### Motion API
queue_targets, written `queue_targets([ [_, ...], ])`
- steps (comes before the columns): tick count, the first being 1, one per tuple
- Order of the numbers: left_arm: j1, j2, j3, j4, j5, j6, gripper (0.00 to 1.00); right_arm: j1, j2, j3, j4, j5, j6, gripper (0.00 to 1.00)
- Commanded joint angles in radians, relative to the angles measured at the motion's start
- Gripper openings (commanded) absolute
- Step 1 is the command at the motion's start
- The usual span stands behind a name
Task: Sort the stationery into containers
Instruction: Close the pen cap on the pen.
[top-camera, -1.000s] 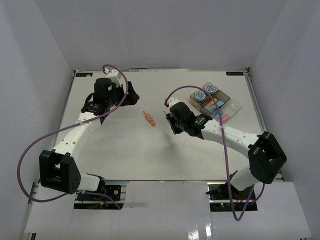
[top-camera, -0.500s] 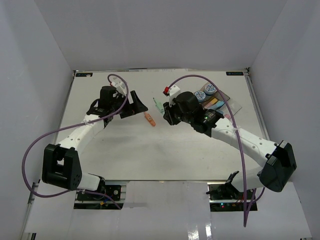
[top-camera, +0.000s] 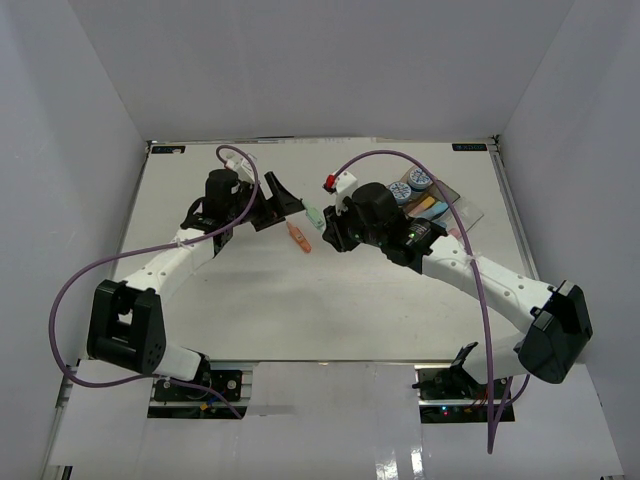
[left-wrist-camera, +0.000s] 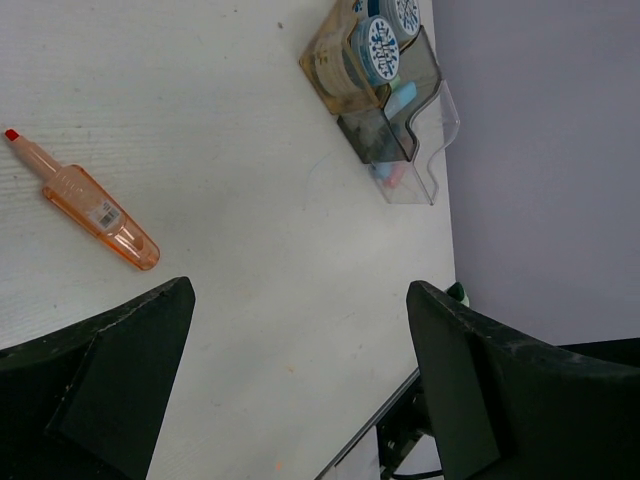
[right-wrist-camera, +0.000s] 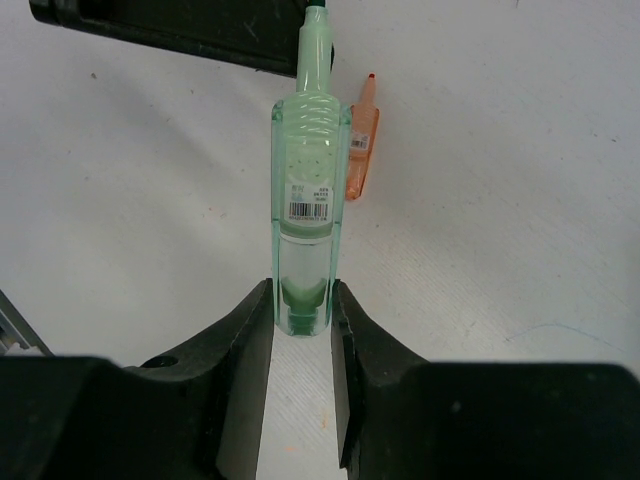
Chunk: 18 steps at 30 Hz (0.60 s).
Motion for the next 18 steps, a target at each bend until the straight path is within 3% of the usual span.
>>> queue_targets([
  [1, 0.000, 0.002, -0.015, 0.088, 0.001, -0.049, 0.98, 0.002, 0.004, 0.041, 0.050, -0.020, -0.017, 0.28],
  [18, 0.000, -0.007, -0.002, 0.138, 0.058, -0.033, 0.98, 0.002, 0.039, 0.049, 0.038, 0.010, -0.035, 0.28],
])
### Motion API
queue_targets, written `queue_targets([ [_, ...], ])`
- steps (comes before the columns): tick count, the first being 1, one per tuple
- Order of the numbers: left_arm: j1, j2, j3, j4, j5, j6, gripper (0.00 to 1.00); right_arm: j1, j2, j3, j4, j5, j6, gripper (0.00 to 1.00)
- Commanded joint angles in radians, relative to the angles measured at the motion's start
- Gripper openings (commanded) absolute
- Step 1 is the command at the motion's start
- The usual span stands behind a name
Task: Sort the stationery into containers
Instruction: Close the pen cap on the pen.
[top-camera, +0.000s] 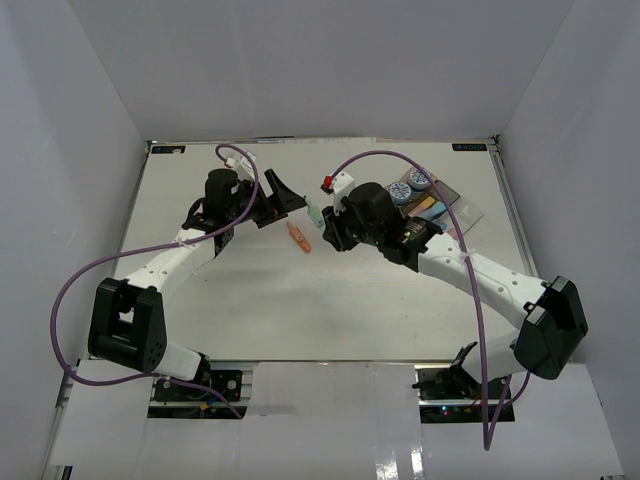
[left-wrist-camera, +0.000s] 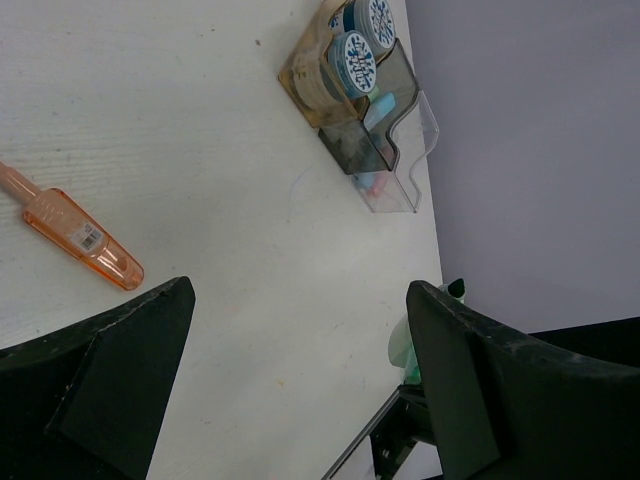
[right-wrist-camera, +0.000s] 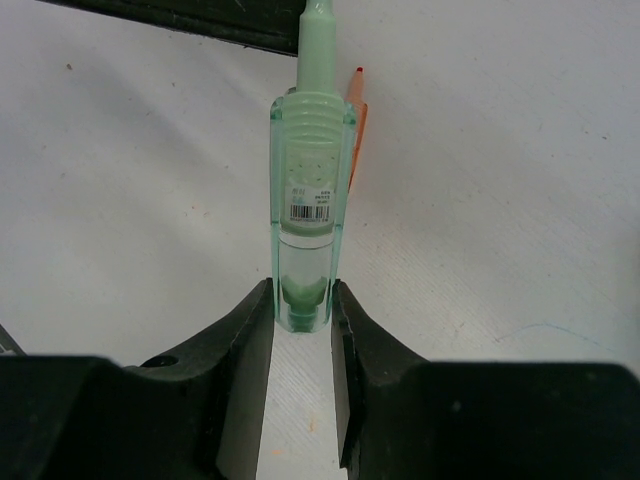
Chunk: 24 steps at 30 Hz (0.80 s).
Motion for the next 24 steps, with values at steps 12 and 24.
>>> queue_targets([
  [12, -0.001, -0.038, 0.001, 0.054, 0.053, 0.029, 0.98, 0.006, 0.036, 0.077, -0.006, 0.008, -0.011, 0.27],
  [24, 0.005, -0.086, -0.022, 0.051, -0.019, 0.026, 0.98, 0.006, 0.010, 0.039, -0.002, 0.061, -0.006, 0.26],
])
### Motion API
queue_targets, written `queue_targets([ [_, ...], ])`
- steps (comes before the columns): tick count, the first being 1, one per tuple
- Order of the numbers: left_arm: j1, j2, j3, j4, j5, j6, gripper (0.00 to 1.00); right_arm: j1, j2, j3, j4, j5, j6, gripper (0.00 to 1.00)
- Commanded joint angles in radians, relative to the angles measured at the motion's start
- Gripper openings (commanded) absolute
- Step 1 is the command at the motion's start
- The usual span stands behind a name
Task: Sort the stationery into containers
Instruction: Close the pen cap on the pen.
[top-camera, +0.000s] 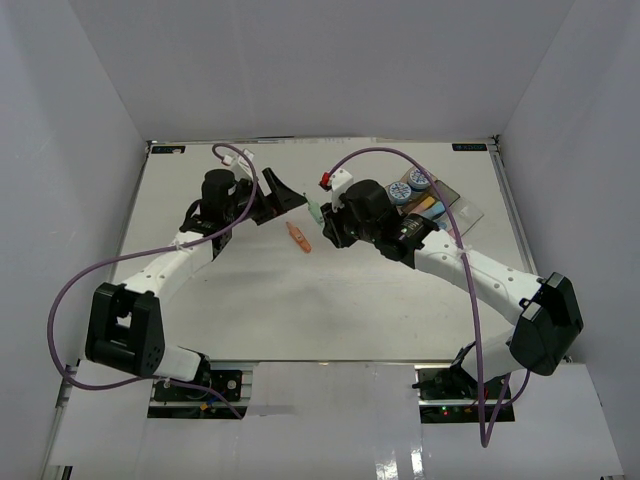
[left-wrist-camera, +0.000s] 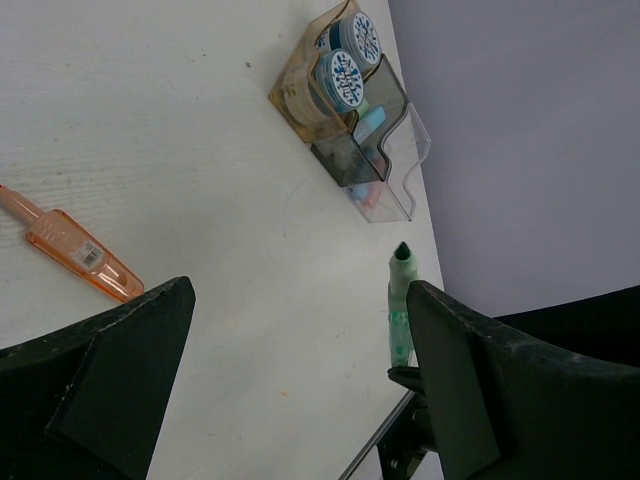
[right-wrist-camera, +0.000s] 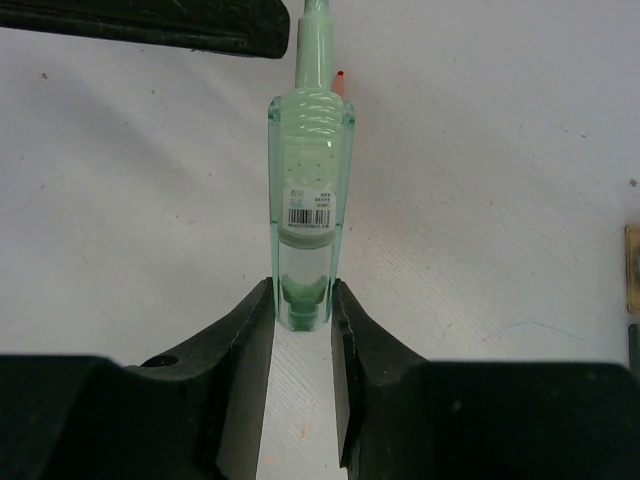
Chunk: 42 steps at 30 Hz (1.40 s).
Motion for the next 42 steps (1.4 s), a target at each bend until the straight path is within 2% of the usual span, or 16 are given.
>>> queue_targets([
  [1, 0.010, -0.072, -0.027, 0.009, -0.024, 0.002, 0.98, 0.005, -0.024, 0.001, 0.012, 0.028, -0.011, 0.26],
  [13, 0.021, -0.148, -0.087, 0.037, 0.069, -0.052, 0.98, 0.005, -0.046, -0.037, 0.035, 0.050, -0.027, 0.26],
  [18, 0.017, -0.166, -0.086, 0.098, 0.120, -0.141, 0.97, 0.005, -0.047, -0.051, 0.063, 0.031, -0.027, 0.26],
  [24, -0.028, -0.122, -0.017, 0.110, 0.077, -0.143, 0.89, 0.005, -0.035, -0.045, 0.069, 0.024, -0.025, 0.26],
  [28, -0.052, -0.080, 0.040, 0.045, 0.013, -0.118, 0.81, 0.005, -0.037, -0.043, 0.072, 0.019, -0.025, 0.26],
  [31, -0.066, -0.060, 0.043, 0.044, -0.015, -0.112, 0.79, 0.005, -0.040, -0.042, 0.074, 0.017, -0.025, 0.26],
  [32, -0.071, -0.057, 0.045, 0.044, -0.024, -0.104, 0.74, 0.005, -0.041, -0.042, 0.075, 0.016, -0.025, 0.26],
  [35, -0.086, -0.034, 0.057, 0.044, -0.036, -0.095, 0.69, 0.004, -0.043, -0.045, 0.077, 0.010, -0.025, 0.26],
  [41, -0.102, -0.013, 0.077, 0.035, -0.061, -0.071, 0.63, 0.004, -0.052, -0.056, 0.081, 0.007, -0.025, 0.26],
  [42, -0.103, -0.010, 0.081, 0.037, -0.059, -0.069, 0.60, 0.005, -0.052, -0.059, 0.081, 0.005, -0.025, 0.26],
])
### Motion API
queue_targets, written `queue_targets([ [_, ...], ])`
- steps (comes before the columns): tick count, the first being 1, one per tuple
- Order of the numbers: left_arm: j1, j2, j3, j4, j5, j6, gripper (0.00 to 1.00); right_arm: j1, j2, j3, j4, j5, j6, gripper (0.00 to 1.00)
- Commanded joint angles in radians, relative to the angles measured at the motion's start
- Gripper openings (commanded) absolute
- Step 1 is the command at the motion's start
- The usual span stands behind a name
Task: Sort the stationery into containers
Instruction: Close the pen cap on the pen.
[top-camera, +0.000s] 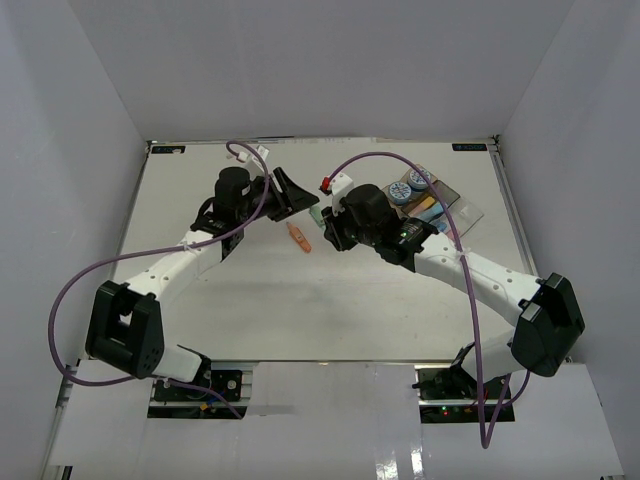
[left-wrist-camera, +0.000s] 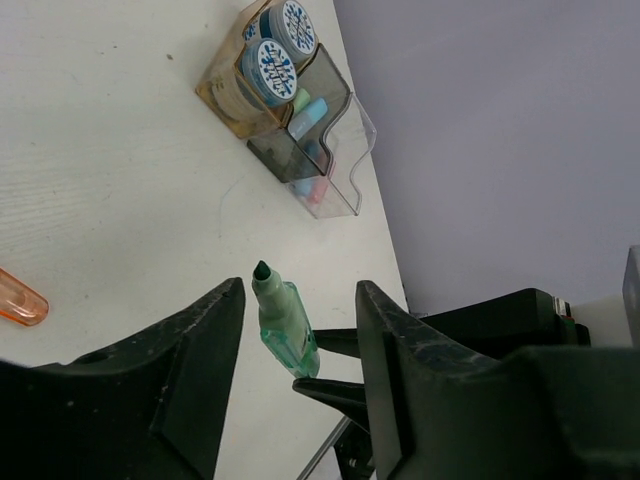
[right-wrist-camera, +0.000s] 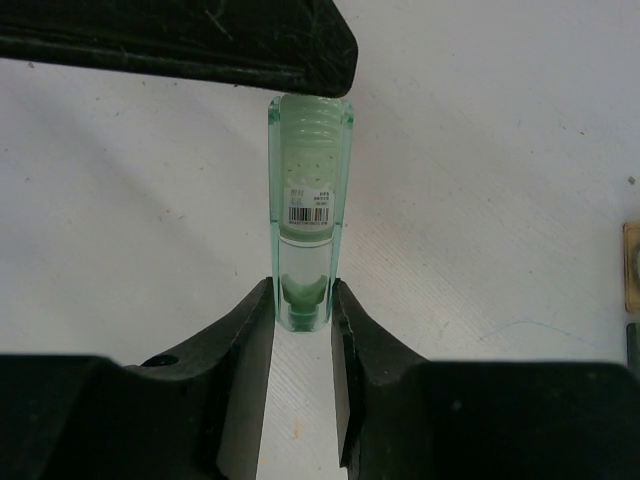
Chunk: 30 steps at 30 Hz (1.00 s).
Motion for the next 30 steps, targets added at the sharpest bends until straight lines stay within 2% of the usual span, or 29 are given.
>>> queue_targets([
  [1, -0.008, -0.001, 0.050, -0.001, -0.019, 0.025, 0.58, 0.004, -0.046, -0.015, 0.049, -0.011, -0.009, 0.26],
  [8, -0.021, 0.010, 0.065, -0.002, -0.016, 0.037, 0.40, 0.004, -0.050, -0.019, 0.049, -0.017, -0.008, 0.26],
  [16, -0.024, 0.018, 0.061, -0.008, -0.019, 0.049, 0.36, 0.004, -0.055, -0.018, 0.049, -0.025, -0.006, 0.25],
  [20, -0.024, 0.021, 0.059, -0.007, -0.025, 0.059, 0.29, 0.004, -0.055, -0.019, 0.049, -0.025, -0.006, 0.25],
  [25, -0.024, 0.013, 0.067, -0.008, -0.039, 0.088, 0.11, 0.004, -0.058, -0.033, 0.046, -0.017, -0.005, 0.25],
  [30, -0.024, 0.004, 0.094, -0.030, -0.062, 0.118, 0.06, 0.003, -0.063, -0.052, 0.041, -0.009, -0.008, 0.25],
])
